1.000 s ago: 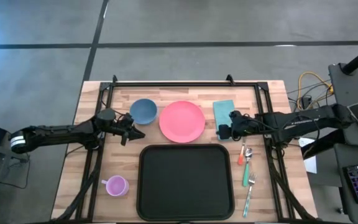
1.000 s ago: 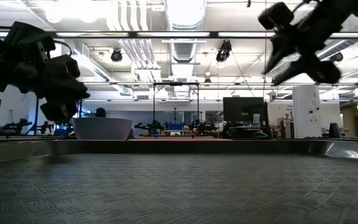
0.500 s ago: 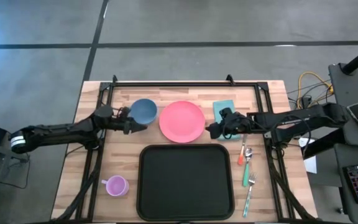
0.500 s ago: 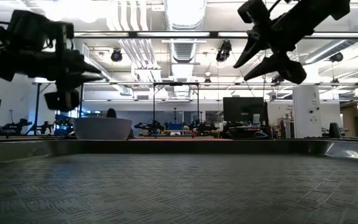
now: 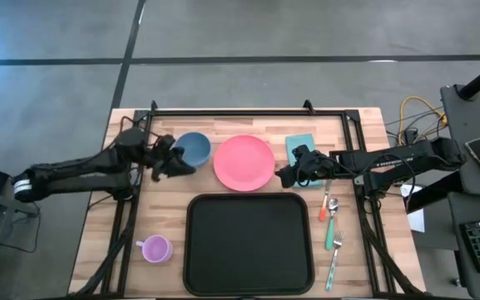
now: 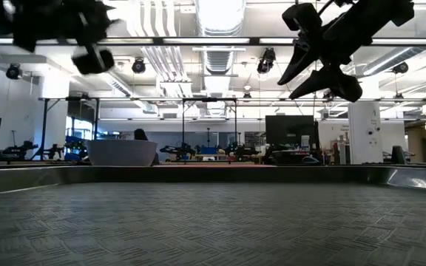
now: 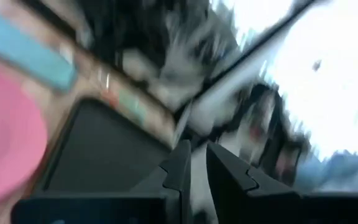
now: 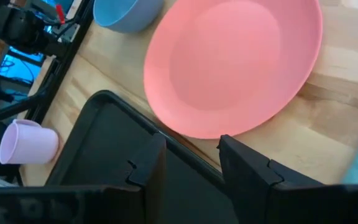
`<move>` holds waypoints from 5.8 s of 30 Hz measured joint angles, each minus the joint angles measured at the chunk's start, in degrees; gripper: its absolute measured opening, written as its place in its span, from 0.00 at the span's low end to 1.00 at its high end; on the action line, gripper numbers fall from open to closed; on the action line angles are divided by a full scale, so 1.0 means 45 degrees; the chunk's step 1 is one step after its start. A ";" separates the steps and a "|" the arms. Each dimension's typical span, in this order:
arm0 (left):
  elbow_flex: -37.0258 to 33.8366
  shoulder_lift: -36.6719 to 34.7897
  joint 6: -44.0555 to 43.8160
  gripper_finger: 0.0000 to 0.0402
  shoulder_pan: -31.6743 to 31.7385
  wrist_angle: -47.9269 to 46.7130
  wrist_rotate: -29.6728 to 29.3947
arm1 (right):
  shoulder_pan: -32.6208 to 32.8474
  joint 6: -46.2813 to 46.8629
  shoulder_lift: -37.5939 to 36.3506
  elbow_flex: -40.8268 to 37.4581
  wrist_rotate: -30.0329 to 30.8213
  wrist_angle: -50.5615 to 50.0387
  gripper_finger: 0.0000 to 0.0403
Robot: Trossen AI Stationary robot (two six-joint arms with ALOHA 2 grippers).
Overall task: Set up tray
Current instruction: Put the light purple cup on the black serving tray, then put the pink plate on the black serving tray
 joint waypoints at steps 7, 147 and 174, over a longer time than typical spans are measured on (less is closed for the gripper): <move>0.4443 0.1420 0.3489 0.11 -0.2565 -1.2606 -0.3982 | 0.0001 -0.0562 0.0000 -0.0005 0.0010 0.0000 0.35; 0.9927 0.8896 0.7298 0.45 -0.4989 -1.4299 -0.8220 | -0.5788 -0.1534 0.7443 0.0126 -0.6437 0.4897 0.58; 0.9927 0.8689 0.6016 0.44 -0.4994 -1.5073 -0.8330 | -0.5972 -0.2984 0.3796 0.0894 -0.6003 0.0911 0.02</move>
